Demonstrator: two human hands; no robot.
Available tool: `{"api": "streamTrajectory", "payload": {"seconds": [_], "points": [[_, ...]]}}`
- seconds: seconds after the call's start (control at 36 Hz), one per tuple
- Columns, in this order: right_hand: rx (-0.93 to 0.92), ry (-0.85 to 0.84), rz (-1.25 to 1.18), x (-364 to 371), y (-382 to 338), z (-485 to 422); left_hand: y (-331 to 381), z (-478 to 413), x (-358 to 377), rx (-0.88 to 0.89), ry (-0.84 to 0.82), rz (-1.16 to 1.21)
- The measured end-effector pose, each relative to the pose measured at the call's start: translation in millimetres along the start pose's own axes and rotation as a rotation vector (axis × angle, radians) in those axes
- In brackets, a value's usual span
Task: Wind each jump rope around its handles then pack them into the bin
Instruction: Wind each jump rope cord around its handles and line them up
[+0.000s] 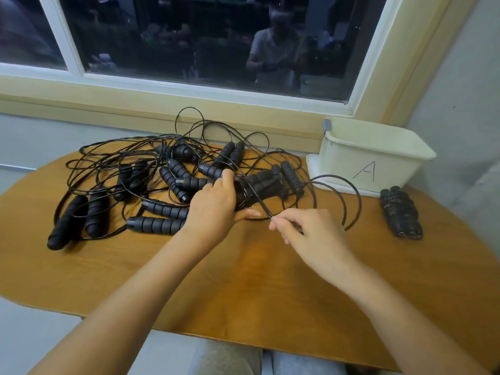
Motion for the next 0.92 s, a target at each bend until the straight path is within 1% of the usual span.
{"api": "streamTrajectory", "payload": {"seconds": [0.06,0.14,0.28,0.42,0.5,0.61,0.67,0.69,0.75,0.83,0.92], "points": [[-0.004,0.017,-0.013,2.8,6.8,4.9,-1.9,1.2,0.4,0.005,-0.017,0.062],[-0.063,0.066,-0.013,6.6,12.6,10.6,-7.0,4.3,-1.5,0.000,-0.042,0.167],[-0.156,0.209,0.152,23.0,21.8,18.8,-6.2,10.4,-5.8,-0.009,-0.083,0.344],[-0.303,0.334,0.289,49.1,15.8,24.8,1.1,16.3,-5.2,0.040,-0.058,0.451],[-0.345,0.367,0.354,62.3,17.0,25.2,7.6,17.8,-8.0,0.081,-0.048,0.422],[-0.348,0.379,0.334,67.0,24.4,22.1,9.2,17.8,-9.7,0.118,0.032,0.315],[-0.310,0.327,0.239,64.0,28.8,18.7,6.4,17.4,-9.1,0.117,0.054,0.289],[-0.273,0.272,0.155,62.3,32.3,16.8,4.5,16.8,-8.5,0.123,0.062,0.279],[-0.156,0.144,-0.031,58.3,42.7,12.7,1.4,15.3,-8.7,0.133,0.078,0.272],[0.008,-0.020,-0.246,49.1,57.8,5.3,-3.4,11.7,-9.5,0.138,0.101,0.269],[0.070,-0.104,-0.310,34.2,67.5,-0.2,-8.3,8.4,-11.2,0.130,0.122,0.305]]}}
Point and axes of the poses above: each hand's wrist, its own z-axis away from the middle knuckle, its own x-axis out of the palm, y = z × x, the point moved 4 cm from there along -z, towards the middle knuckle, and after that the axes turned 6 degrees about -z, right-handed, at the moved point
